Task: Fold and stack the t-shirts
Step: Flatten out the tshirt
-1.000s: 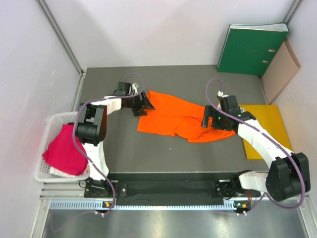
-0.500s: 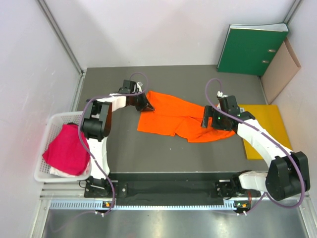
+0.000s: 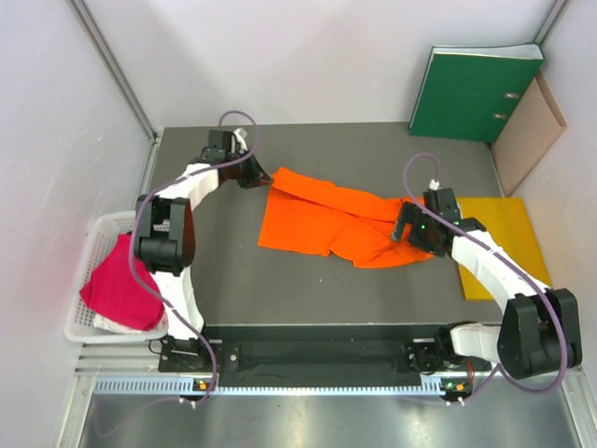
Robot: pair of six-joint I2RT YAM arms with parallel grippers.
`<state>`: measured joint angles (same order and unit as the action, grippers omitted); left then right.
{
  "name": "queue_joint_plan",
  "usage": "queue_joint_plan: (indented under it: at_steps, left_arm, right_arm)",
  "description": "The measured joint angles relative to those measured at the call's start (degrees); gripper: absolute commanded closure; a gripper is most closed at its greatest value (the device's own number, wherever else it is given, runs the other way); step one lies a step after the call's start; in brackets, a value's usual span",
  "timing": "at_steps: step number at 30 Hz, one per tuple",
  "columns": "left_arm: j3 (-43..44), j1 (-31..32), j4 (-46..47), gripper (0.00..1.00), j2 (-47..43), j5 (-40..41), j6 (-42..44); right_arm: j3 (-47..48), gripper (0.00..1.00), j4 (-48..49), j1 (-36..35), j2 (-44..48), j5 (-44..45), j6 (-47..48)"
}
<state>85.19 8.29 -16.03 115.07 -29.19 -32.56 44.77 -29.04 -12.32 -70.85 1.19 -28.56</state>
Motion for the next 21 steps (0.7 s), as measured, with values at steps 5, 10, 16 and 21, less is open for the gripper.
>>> queue_joint_plan:
  at_steps: [5,10,16,21]
  left_arm:
    - [0.0,-4.4,-0.7,1.0,-4.5,0.8,1.0]
    - [0.0,-7.0,-1.3,1.0,-5.2,1.0,1.4]
    - [0.0,-7.1,-2.3,1.0,-5.2,0.5,1.7]
    - [0.0,-7.1,-2.4,1.0,-5.2,0.1,2.1]
  right_arm:
    - [-2.8,0.04,2.3,4.6,0.3,-0.2,-1.6]
    - [-2.6,0.05,6.4,5.0,-1.2,-1.4,-1.0]
    - [-0.9,0.09,10.7,5.0,-6.8,-3.0,-0.1]
    - [-0.3,0.39,14.4,5.0,-11.6,-3.8,0.2]
